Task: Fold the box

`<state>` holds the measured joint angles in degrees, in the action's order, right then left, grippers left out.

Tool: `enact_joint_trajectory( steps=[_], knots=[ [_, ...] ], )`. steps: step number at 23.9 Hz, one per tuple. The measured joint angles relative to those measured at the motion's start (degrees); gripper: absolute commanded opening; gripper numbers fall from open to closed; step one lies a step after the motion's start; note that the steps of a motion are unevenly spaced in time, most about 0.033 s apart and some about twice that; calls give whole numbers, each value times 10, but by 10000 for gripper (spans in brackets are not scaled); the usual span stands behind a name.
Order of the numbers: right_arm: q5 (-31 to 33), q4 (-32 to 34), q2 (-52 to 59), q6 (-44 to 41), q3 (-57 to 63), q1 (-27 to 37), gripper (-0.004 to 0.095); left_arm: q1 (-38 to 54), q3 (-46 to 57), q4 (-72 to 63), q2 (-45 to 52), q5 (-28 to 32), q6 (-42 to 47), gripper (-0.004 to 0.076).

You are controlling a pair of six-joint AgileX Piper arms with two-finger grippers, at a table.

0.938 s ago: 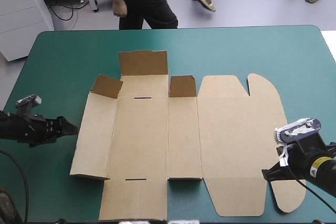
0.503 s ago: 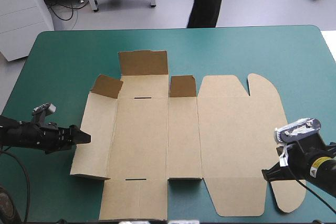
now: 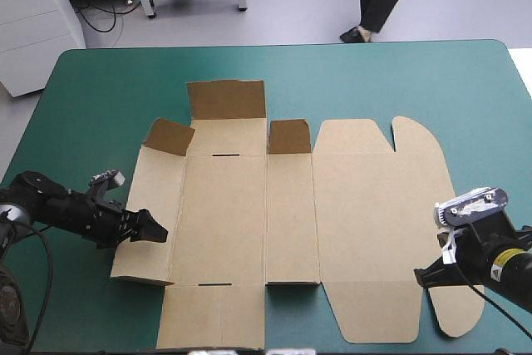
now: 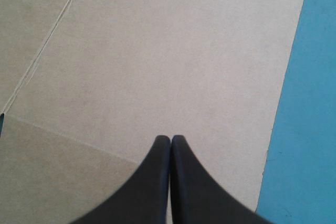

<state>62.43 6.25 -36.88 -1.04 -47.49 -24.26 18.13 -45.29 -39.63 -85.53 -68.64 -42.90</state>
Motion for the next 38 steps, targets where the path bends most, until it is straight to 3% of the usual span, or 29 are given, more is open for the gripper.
enact_joint_trajectory(
  steps=[7, 13, 18, 38],
  knots=[
    [0, -7, 0, 0, 0, 0, -18, -3, -2, -2, -6, -2, 17, 556],
    [0, -14, 0, 0, 0, 0, -18, -4, 13, -9, -12, 6, 35, 298],
    [0, -15, 0, 0, 0, 0, -18, -4, 25, -12, -13, 5, 52, -17],
    [3, -16, 0, 0, 0, 0, -18, -4, -30, -27, -4, 6, -4, -32]
  ],
)
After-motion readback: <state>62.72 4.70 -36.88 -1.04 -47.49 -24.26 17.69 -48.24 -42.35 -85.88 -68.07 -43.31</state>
